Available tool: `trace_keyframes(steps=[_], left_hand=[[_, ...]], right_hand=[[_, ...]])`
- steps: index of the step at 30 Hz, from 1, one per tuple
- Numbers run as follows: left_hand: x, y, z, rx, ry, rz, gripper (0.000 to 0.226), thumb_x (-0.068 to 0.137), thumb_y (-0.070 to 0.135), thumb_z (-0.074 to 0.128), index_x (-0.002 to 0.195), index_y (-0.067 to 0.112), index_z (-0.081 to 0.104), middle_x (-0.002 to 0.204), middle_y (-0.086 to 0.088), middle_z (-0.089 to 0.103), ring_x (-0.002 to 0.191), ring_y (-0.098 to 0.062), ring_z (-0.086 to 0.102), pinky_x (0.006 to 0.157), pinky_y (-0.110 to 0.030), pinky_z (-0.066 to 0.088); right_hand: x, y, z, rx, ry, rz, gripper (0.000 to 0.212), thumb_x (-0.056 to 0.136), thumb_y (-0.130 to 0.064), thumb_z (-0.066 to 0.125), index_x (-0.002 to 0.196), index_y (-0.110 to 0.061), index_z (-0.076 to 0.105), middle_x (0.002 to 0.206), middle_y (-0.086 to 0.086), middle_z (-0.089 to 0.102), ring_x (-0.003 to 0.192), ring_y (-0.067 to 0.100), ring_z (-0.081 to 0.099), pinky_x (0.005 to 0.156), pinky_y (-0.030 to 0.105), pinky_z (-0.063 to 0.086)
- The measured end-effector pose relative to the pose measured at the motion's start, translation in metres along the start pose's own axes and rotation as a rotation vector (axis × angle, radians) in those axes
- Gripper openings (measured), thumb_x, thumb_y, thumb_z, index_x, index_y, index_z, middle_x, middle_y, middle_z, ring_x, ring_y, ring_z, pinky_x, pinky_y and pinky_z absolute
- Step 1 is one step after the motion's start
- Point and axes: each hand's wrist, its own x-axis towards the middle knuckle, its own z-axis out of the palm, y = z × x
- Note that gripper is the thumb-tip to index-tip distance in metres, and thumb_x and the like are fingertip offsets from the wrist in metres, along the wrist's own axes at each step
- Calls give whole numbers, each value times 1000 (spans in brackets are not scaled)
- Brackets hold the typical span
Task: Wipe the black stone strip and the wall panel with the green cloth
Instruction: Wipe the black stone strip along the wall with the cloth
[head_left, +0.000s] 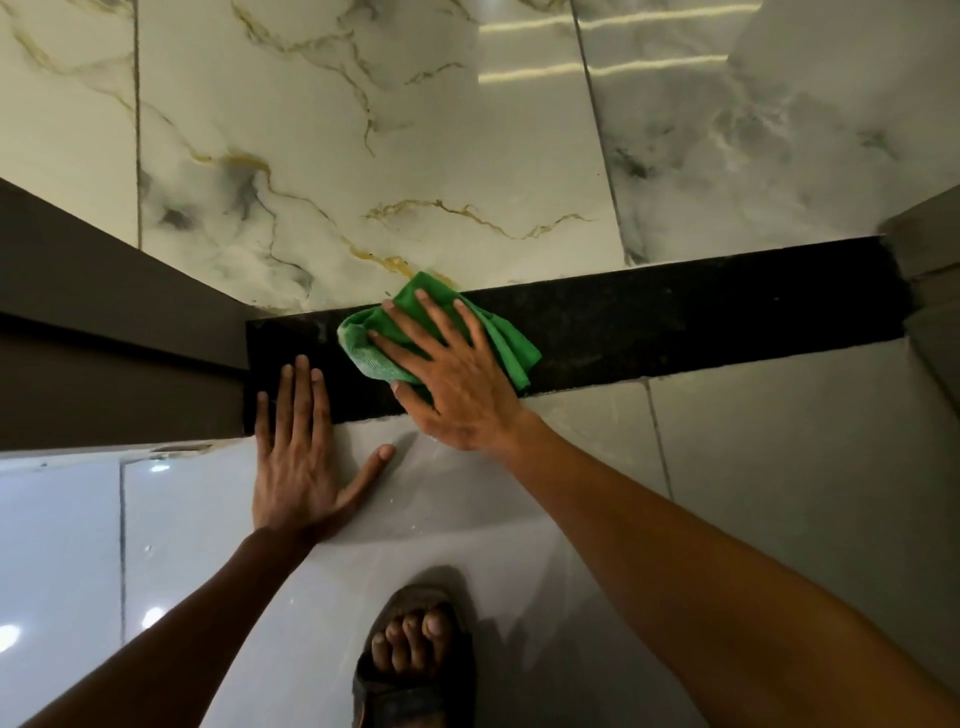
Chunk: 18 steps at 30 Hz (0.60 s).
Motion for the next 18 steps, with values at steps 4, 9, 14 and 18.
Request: trace_keyframes(steps=[4, 9, 14, 18], left_hand=[[0, 1, -4, -4, -20, 0, 121, 100, 91, 23, 180, 4, 0, 191, -12, -10, 178, -27, -8, 142, -60, 5], [0, 0, -3, -21, -11, 5, 119, 100, 89, 23, 181, 5, -1, 191, -11, -10, 178, -27, -8, 142, -59, 4], [0, -1, -3, -46, -15, 14, 119, 100, 90, 21, 181, 6, -2, 191, -9, -13, 178, -27, -9, 142, -58, 1], [0, 0, -4, -62, -30, 9, 119, 99, 91, 20, 181, 7, -1, 191, -8, -13, 178, -26, -11, 142, -58, 1]], right_hand=[[-8, 7, -4, -25, 0, 7, 68, 107, -54, 44, 171, -36, 30, 183, -4, 18, 171, 28, 9, 135, 58, 8], [-28, 34, -14, -44, 61, 140, 65, 109, -54, 42, 170, -35, 33, 182, -3, 22, 170, 29, 13, 135, 60, 13], [-57, 96, -41, -120, 75, 300, 67, 110, -57, 39, 172, -36, 26, 183, -4, 20, 170, 29, 13, 136, 59, 14], [-87, 159, -70, -148, 79, 466, 67, 110, -58, 36, 172, -35, 27, 182, -2, 22, 170, 31, 15, 135, 58, 16]])
